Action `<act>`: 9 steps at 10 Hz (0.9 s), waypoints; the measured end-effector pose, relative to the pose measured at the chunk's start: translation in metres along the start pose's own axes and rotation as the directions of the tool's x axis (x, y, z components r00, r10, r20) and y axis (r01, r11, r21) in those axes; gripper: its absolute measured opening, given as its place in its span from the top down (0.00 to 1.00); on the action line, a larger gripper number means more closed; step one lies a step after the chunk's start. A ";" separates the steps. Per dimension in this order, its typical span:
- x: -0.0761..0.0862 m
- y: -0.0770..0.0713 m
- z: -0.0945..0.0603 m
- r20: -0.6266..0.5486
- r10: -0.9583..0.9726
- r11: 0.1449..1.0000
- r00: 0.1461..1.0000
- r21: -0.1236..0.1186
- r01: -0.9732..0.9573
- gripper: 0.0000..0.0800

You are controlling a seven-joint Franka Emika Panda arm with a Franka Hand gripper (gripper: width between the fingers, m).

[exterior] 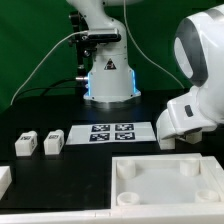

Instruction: Assemble one leg

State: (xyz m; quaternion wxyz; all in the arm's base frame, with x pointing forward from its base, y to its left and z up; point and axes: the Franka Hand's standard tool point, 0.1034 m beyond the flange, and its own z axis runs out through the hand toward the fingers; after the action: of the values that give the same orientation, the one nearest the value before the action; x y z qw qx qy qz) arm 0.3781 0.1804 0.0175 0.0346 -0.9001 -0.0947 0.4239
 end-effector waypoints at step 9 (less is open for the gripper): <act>-0.007 -0.006 0.017 0.029 -0.039 0.999 0.999 -0.015 0.039 0.51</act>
Offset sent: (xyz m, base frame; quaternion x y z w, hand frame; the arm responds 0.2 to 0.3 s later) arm -0.0234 0.0093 -0.0044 -0.0239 -0.0206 -0.0355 0.9989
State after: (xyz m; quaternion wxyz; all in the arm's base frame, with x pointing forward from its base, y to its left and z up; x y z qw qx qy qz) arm 0.3601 0.1843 0.0128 0.0344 -0.8920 -0.1160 0.4354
